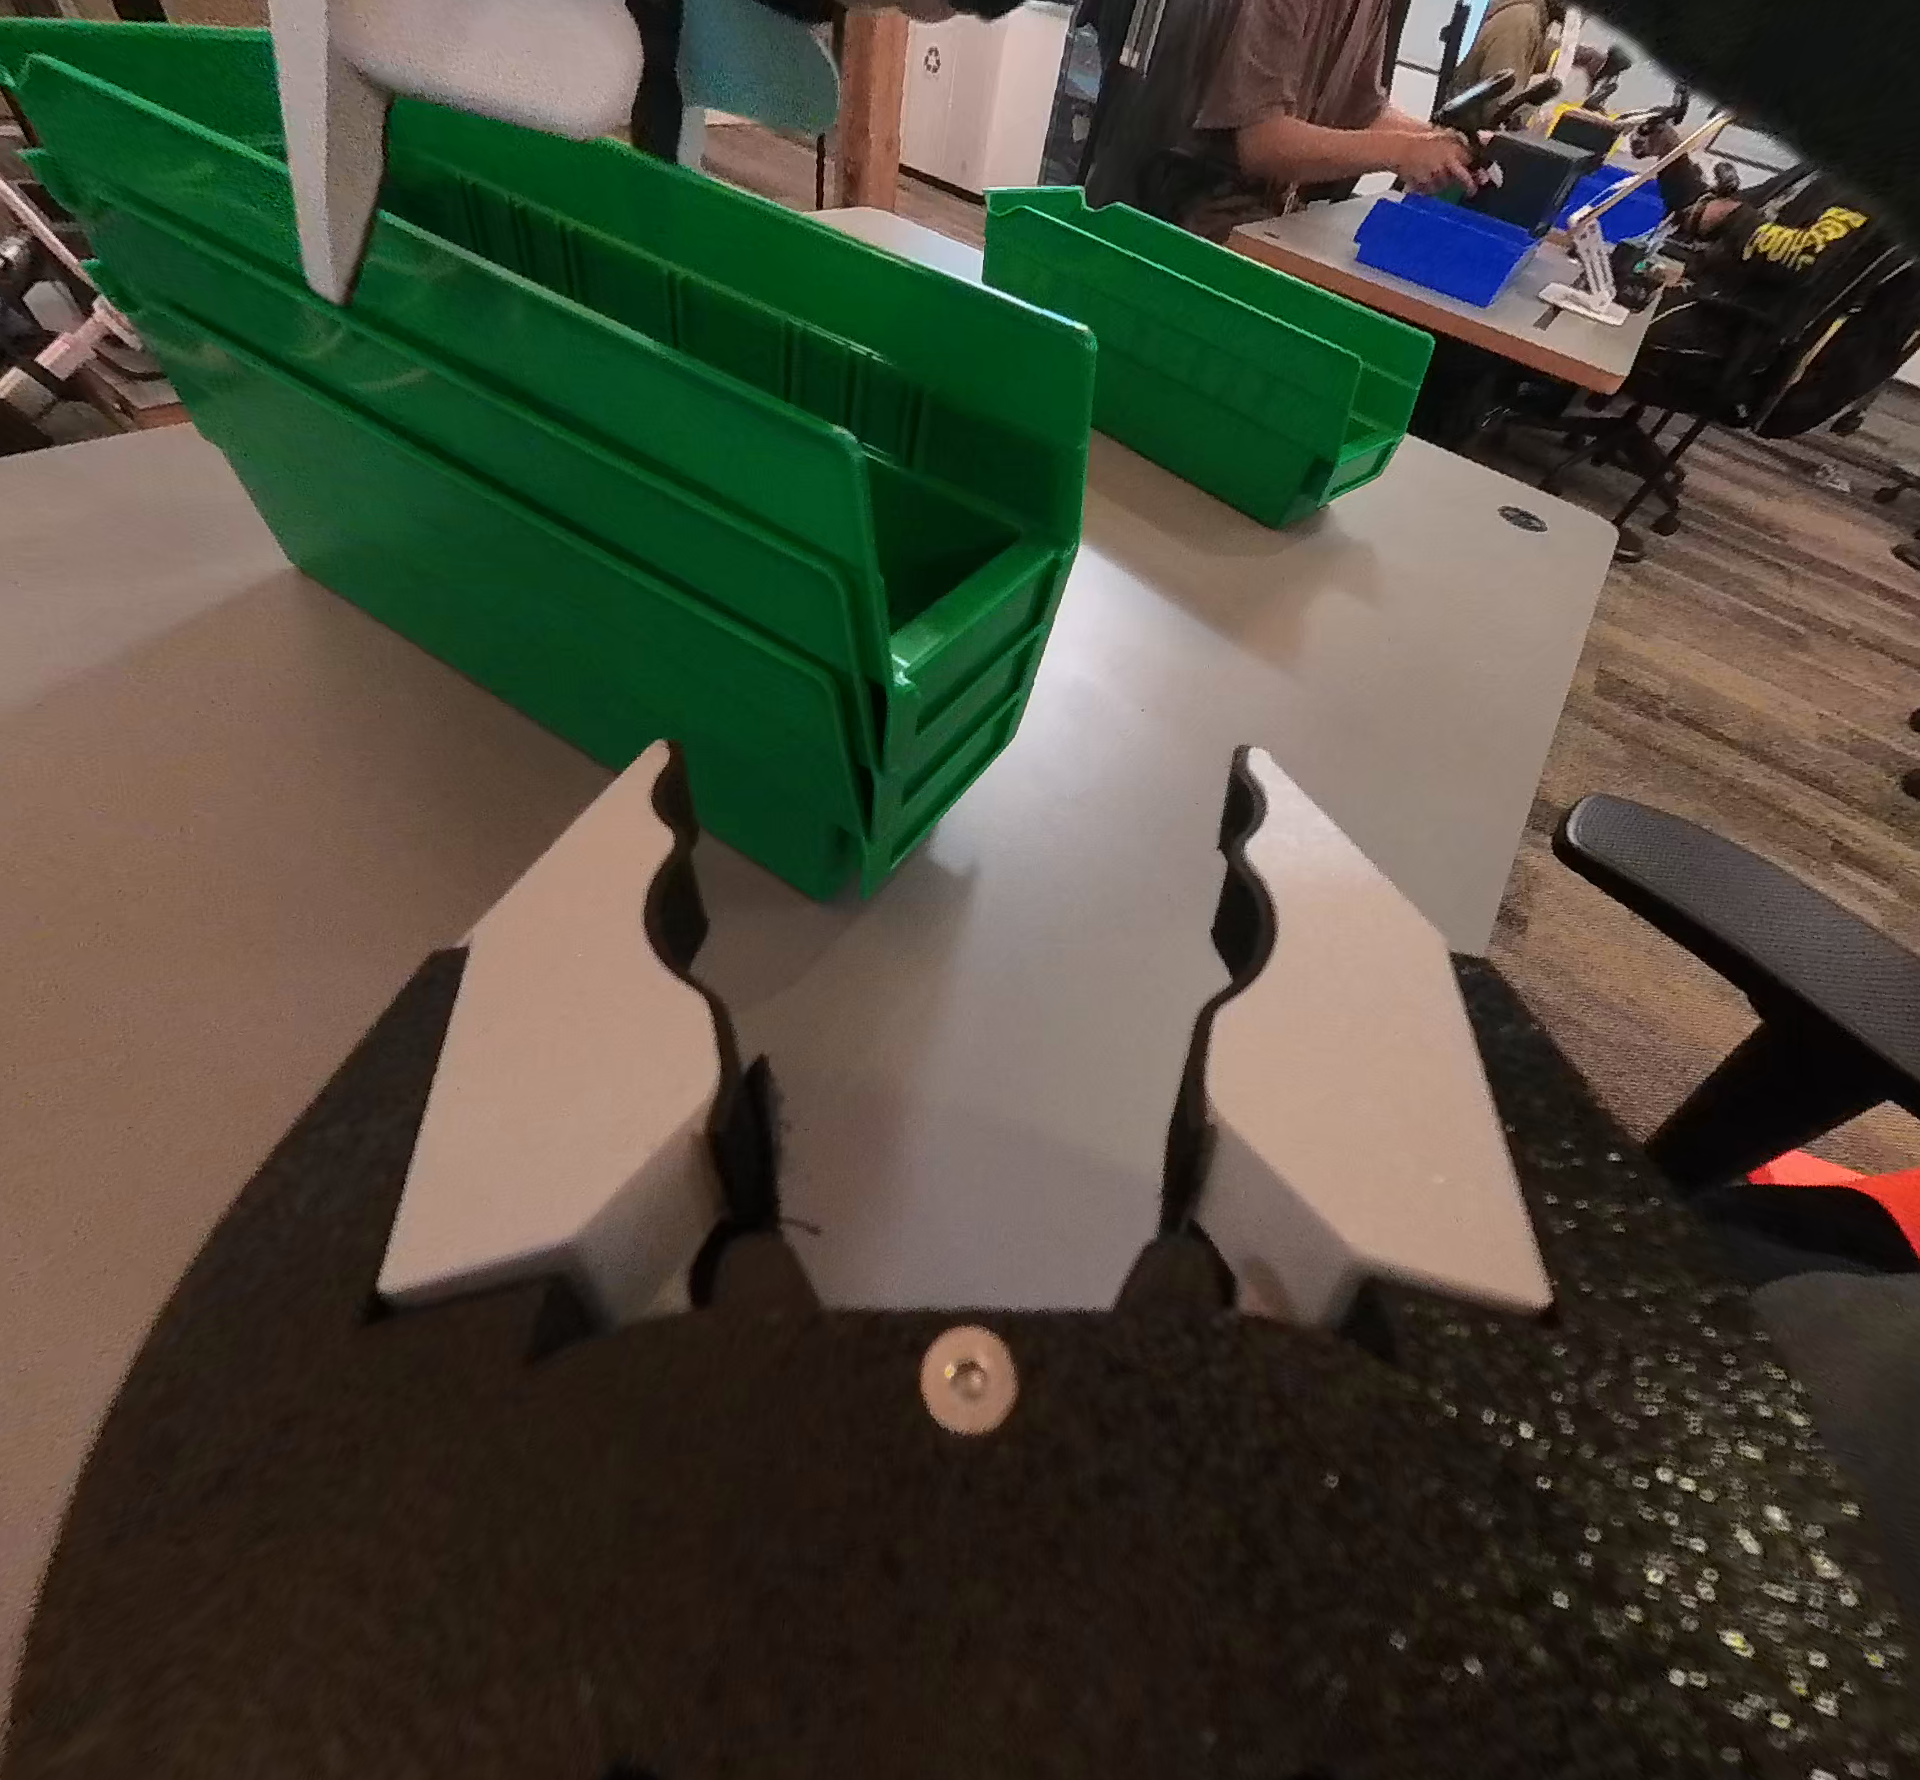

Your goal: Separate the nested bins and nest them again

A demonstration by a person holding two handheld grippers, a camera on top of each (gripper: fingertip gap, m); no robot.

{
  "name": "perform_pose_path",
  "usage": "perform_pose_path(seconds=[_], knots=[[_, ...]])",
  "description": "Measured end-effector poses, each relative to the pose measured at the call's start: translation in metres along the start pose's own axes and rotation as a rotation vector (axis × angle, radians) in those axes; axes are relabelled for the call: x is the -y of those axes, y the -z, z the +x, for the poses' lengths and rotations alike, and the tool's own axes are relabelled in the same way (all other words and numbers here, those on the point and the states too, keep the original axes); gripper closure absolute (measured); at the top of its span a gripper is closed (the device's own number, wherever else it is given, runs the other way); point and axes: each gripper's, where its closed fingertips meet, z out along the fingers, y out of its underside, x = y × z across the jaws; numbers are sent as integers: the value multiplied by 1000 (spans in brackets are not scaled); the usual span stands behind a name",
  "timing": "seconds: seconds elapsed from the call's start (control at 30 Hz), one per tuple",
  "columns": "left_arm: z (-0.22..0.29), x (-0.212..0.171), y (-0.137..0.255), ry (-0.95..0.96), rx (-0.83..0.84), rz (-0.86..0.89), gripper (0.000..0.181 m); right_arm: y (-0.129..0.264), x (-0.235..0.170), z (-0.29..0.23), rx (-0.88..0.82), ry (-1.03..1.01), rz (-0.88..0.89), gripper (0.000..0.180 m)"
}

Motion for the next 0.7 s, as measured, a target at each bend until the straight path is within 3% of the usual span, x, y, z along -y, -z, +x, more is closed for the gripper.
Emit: perform_pose_path(seconds=[0.03, 0.27, 0.7], knots=[[0, 0, 0, 2, -1, 1, 81, -1, 0, 1, -11, 2, -2, 48], [0, 0, 0, 6, -2, 1, 81, 3, 3, 2, -39, -16, 5, 71], [-5, -1, 1, 12, 10, -1, 81, 10, -3, -3, -21, -3, -26, 81]])
